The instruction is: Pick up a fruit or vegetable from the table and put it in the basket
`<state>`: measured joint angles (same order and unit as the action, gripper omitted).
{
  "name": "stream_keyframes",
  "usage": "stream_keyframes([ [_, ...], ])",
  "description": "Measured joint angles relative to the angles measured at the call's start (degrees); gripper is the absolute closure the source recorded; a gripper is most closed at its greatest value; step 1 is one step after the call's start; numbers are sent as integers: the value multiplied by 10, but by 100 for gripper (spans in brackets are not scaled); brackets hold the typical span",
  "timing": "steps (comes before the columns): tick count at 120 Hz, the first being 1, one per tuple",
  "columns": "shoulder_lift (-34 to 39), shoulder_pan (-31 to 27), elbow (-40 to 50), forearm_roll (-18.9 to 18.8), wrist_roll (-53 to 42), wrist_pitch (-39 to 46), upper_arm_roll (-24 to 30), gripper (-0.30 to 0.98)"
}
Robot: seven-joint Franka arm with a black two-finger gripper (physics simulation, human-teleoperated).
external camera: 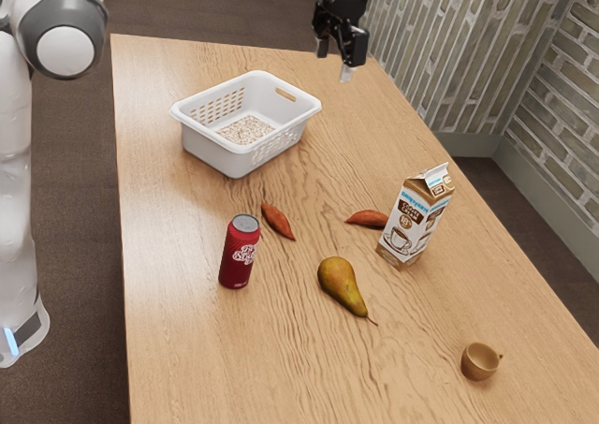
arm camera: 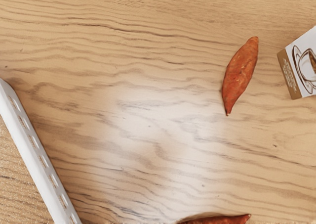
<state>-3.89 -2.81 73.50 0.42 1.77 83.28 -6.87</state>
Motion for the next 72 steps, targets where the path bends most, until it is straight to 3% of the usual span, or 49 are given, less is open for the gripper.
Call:
stream_keyframes([
  [29,1,17,-4,0,4,-6,0,0],
  [42,10,10,-96,0,1,-26,1,0],
  [58,5,7,-140,34,9,-33,5,0],
  [72,-43,11,-122,48,83,-36,2,0],
])
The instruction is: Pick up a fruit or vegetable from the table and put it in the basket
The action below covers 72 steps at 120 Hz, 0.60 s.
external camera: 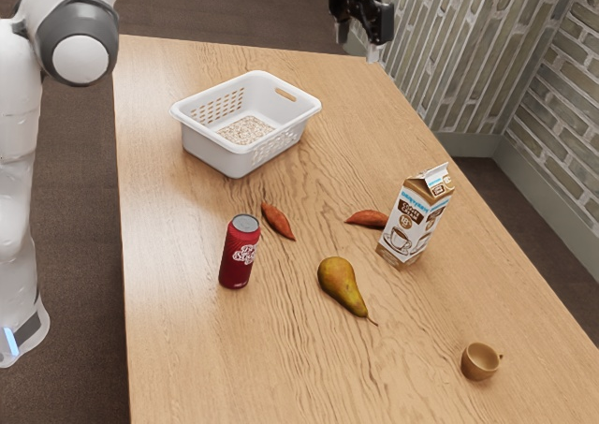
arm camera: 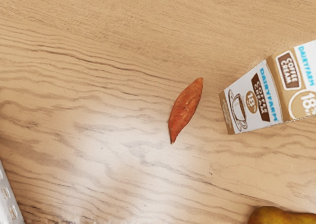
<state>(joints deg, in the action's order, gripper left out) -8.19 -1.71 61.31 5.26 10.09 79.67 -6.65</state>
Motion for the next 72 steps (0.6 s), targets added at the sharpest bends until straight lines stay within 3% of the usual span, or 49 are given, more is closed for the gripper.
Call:
stream_keyframes([
  [25,-76,-12,5,5,230,-9,-2,0],
  [72,-67,43,29,5,526,-41,6,0],
])
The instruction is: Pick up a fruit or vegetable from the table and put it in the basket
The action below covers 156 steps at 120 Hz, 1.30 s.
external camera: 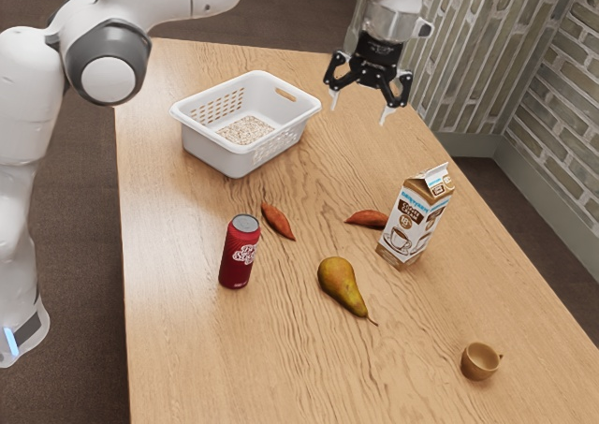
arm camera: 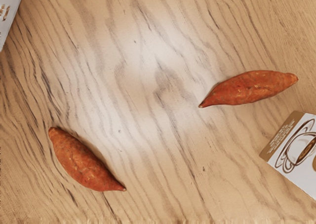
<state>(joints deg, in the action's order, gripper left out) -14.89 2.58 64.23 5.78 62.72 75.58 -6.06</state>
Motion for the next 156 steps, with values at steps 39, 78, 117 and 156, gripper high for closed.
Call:
stream_keyframes([
  [39,136,58,290,-46,136,141,40,0],
  [78,200,48,410,-18,216,264,58,0],
  [117,202,48,443,-10,265,323,95,0],
  [156,186,43,464,-10,294,357,102,0],
])
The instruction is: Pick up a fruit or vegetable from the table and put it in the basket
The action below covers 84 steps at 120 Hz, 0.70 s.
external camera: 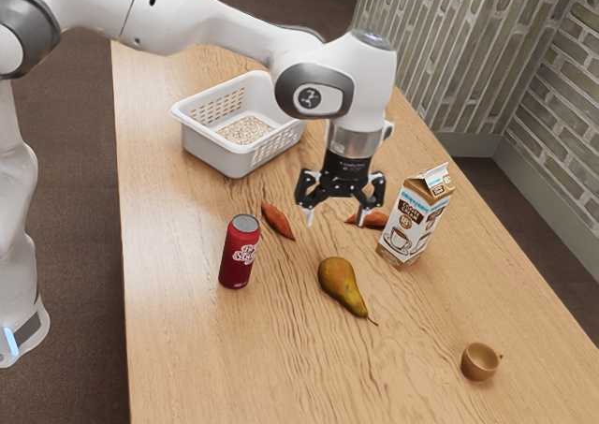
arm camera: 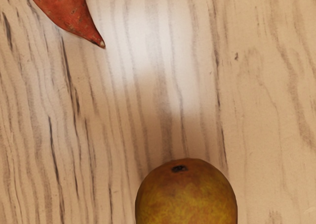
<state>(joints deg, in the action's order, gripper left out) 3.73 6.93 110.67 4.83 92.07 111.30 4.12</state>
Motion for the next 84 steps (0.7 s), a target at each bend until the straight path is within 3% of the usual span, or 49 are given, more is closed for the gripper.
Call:
stream_keyframes([
  [84,-48,26,9,0,27,50,10,0],
])
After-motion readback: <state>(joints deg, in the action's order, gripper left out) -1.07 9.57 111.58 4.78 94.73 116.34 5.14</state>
